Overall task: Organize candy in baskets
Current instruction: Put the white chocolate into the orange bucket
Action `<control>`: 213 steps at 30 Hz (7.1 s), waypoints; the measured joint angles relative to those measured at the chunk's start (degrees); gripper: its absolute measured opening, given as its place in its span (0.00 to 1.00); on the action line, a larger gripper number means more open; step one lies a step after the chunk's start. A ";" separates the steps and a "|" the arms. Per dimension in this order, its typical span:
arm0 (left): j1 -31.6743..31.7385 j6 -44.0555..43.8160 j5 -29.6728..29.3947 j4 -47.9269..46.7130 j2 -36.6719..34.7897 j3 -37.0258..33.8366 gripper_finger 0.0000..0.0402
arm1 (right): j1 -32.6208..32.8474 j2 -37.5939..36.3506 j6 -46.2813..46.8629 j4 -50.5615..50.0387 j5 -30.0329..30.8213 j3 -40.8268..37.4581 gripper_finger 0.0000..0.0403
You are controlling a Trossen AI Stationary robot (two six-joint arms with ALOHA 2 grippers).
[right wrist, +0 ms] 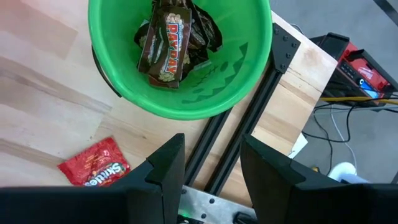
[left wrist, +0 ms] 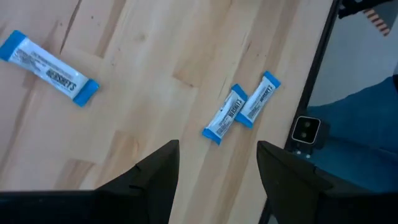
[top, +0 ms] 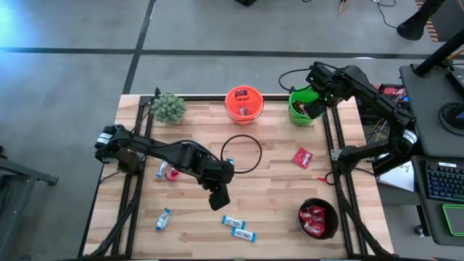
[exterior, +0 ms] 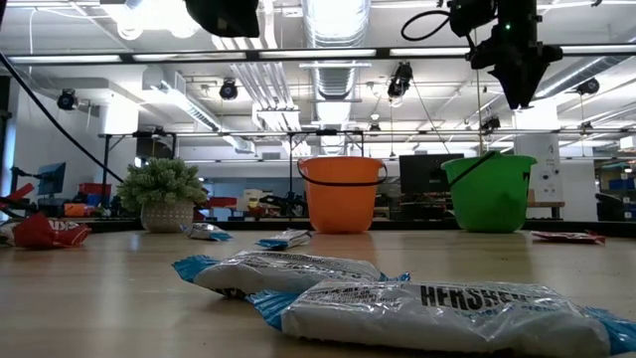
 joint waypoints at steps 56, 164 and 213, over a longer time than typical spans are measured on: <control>-0.61 26.71 -4.82 7.05 4.85 -6.86 0.49 | 0.41 -0.01 9.42 0.63 -9.03 0.00 0.35; -9.96 23.87 -2.64 16.28 20.89 -4.70 0.00 | 0.52 -0.01 8.72 0.74 -9.01 0.00 0.35; -2.67 30.68 -10.64 -10.54 5.65 7.28 0.00 | 3.89 -13.08 6.00 -1.03 -33.77 0.00 0.35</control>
